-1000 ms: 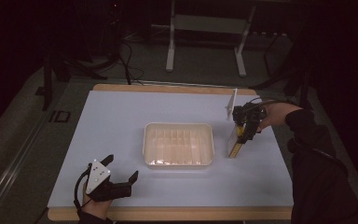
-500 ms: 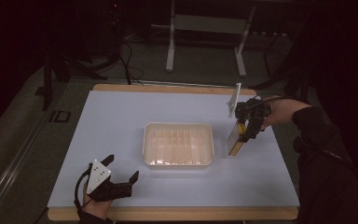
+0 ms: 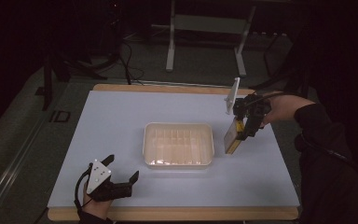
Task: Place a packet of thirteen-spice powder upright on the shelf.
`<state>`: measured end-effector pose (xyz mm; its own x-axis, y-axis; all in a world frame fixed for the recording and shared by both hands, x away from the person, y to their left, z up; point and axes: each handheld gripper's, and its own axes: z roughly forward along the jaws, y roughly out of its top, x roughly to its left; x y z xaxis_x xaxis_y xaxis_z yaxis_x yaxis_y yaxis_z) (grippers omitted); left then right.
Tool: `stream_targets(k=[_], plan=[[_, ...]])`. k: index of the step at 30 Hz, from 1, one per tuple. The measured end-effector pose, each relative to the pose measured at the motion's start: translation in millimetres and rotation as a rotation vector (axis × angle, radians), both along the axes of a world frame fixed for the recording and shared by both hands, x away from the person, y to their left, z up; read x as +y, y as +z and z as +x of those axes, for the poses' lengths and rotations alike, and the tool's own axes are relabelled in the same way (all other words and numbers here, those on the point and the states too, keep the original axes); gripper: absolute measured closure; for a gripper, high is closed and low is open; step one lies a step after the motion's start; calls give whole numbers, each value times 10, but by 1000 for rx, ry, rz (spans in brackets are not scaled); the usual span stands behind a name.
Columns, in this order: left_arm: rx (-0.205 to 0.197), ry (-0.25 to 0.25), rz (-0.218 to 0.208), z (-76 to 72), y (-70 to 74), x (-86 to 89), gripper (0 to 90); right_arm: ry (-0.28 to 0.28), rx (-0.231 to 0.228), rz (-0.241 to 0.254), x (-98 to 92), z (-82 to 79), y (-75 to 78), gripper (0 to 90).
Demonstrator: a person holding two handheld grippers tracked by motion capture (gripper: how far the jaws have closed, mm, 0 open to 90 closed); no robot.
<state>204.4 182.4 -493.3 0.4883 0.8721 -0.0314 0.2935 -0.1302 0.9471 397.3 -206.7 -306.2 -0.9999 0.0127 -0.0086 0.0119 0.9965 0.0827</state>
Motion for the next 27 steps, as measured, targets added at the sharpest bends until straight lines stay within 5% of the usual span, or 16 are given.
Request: stream_targets(k=[27], plan=[[5,-14,4,-3,-6,-6,0,102,4,102,522,-59,136,320]])
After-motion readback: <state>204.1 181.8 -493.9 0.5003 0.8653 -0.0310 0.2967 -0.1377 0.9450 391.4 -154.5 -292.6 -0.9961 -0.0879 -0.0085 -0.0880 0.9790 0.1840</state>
